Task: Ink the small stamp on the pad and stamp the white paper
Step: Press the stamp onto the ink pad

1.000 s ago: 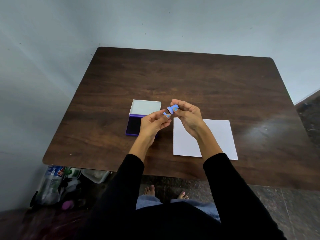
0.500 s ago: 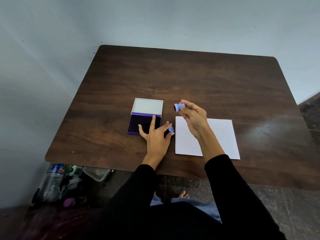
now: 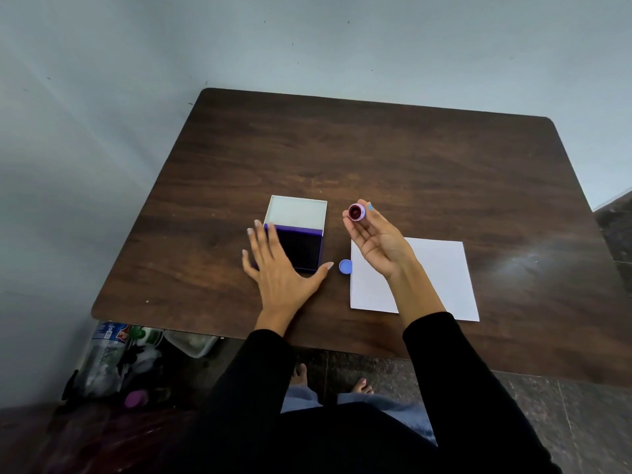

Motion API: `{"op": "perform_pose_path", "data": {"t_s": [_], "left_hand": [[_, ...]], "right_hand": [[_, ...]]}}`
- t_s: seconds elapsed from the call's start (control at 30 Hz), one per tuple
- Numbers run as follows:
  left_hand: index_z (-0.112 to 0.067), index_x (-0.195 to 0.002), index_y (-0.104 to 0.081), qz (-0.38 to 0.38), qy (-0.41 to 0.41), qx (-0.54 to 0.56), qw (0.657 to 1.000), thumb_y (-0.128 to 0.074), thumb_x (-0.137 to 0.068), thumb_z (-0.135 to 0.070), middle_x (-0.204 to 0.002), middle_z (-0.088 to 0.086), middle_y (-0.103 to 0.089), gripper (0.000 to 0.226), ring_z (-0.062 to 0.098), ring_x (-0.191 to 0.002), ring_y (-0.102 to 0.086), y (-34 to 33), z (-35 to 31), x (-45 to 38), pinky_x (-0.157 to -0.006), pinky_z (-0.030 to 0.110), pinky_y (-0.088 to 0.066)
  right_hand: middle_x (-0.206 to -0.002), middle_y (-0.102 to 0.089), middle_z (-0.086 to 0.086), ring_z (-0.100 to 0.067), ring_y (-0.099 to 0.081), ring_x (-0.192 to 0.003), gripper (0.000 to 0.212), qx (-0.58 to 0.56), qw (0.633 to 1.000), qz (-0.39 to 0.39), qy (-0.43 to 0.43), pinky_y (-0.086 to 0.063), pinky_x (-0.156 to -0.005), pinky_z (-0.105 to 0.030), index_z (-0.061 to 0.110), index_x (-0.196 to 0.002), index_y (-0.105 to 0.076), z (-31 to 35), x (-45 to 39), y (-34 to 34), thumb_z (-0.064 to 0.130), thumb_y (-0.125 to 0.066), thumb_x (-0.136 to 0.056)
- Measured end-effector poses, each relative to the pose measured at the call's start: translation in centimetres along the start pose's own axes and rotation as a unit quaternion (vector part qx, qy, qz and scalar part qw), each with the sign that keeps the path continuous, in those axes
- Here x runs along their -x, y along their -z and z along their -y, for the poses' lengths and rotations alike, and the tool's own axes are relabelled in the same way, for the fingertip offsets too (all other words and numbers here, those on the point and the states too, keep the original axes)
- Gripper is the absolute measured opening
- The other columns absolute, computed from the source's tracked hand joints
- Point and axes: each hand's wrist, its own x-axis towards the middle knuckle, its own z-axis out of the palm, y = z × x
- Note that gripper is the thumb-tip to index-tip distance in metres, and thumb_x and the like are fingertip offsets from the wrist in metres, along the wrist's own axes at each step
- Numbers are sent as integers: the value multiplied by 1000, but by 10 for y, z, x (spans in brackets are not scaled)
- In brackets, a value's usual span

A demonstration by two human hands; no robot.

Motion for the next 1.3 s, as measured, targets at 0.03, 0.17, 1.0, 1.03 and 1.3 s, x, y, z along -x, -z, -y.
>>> {"op": "perform_pose_path", "data": {"t_s": [0.03, 0.17, 1.0, 1.03, 1.3], "left_hand": [[-8, -150, -8, 1, 12, -13, 1000, -57, -55, -82, -161, 12, -5, 130, 25, -149, 2, 1, 5, -2, -116, 51, -3], [-5, -150, -1, 49, 49, -34, 997, -58, -48, -88, -161, 11, -4, 143, 23, -149, 2, 5, 20, -6, -119, 46, -1], [-9, -149, -17, 73, -1, -56, 996, -58, -46, -88, -160, 10, -15, 136, 21, -149, -5, 8, 34, -25, -119, 42, 1], [-8, -148, -19, 68, -2, -54, 996, -57, -45, -90, -159, 11, -17, 137, 21, -149, -7, 7, 34, -25, -119, 42, 0], [-9, -147, -25, 60, -8, -46, 997, -52, -45, -89, -157, 11, -23, 132, 22, -148, -13, 5, 39, -26, -120, 44, -6]], "right_hand": [[-86, -75, -12, -22, -73, -82, 14, -7, 1000, -1, -4, -61, -70, -28, 3, -100, -65, -1, -1, -1, 9, -55, -91], [-103, -68, -16, -25, -68, -95, 21, 13, 1000, -11, -14, -61, -71, -28, 1, -110, -62, -7, -5, -6, 9, -56, -91], [-98, -67, -10, -22, -65, -95, 22, 191, 981, -46, -8, -60, -75, -31, 2, -110, -61, -46, -28, -34, 8, -59, -89], [-98, -66, -9, -21, -64, -97, 23, 252, 966, -51, 30, -58, -79, -32, 2, -112, -61, -50, -29, -35, 7, -58, -90], [-111, -72, -4, -18, -62, -102, 27, 656, 689, -1, 309, -50, -88, -33, 13, -109, -69, -83, -29, -32, 18, -68, -83]]}}
